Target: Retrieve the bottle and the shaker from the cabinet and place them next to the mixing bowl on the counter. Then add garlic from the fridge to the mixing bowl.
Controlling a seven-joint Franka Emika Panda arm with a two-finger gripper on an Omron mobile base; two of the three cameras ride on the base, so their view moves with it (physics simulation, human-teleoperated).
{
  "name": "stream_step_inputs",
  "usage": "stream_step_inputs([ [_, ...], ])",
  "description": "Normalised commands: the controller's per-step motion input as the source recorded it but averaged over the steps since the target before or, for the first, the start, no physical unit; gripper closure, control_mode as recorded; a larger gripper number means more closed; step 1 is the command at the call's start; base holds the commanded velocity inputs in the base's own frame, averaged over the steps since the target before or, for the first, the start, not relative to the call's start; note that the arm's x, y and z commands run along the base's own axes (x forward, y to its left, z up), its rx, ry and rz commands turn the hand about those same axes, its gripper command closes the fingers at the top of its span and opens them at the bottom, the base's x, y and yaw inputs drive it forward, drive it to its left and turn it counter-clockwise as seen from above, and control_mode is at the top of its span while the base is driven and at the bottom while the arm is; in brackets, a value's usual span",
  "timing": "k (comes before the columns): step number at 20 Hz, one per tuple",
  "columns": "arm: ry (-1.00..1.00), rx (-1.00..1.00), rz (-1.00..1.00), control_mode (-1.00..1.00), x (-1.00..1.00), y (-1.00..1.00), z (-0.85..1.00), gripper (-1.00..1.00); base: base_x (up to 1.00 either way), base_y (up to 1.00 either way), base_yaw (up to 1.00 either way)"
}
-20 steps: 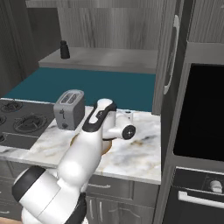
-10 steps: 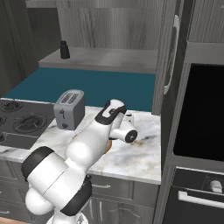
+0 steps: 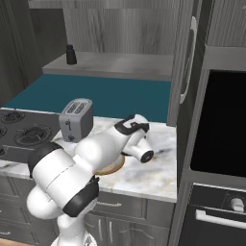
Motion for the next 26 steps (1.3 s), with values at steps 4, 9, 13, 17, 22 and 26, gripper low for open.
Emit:
stream_step_inputs([
  [4,-0.16,0.10,0.01,-1.00,0.00,-0.25,0.09,1.00,0.00,0.00,0.00],
  [9,-0.06,0.02,0.00,-1.00,0.15,-0.18,-0.02,1.00,0.00,0.00,0.00],
  [13,0.01,0.00,0.00,-1.00,0.34,-0.04,-0.09,1.00,0.00,0.00,0.00],
  [17,0.03,0.00,0.00,-1.00,0.30,-0.03,-0.16,1.00,0.00,0.00,0.00],
  [22,0.02,0.00,0.00,-1.00,0.05,-0.05,-0.34,1.00,0.00,0.00,0.00],
  [26,0.00,0.00,0.00,-1.00,0.06,-0.07,-0.40,1.00,0.00,0.00,0.00],
])
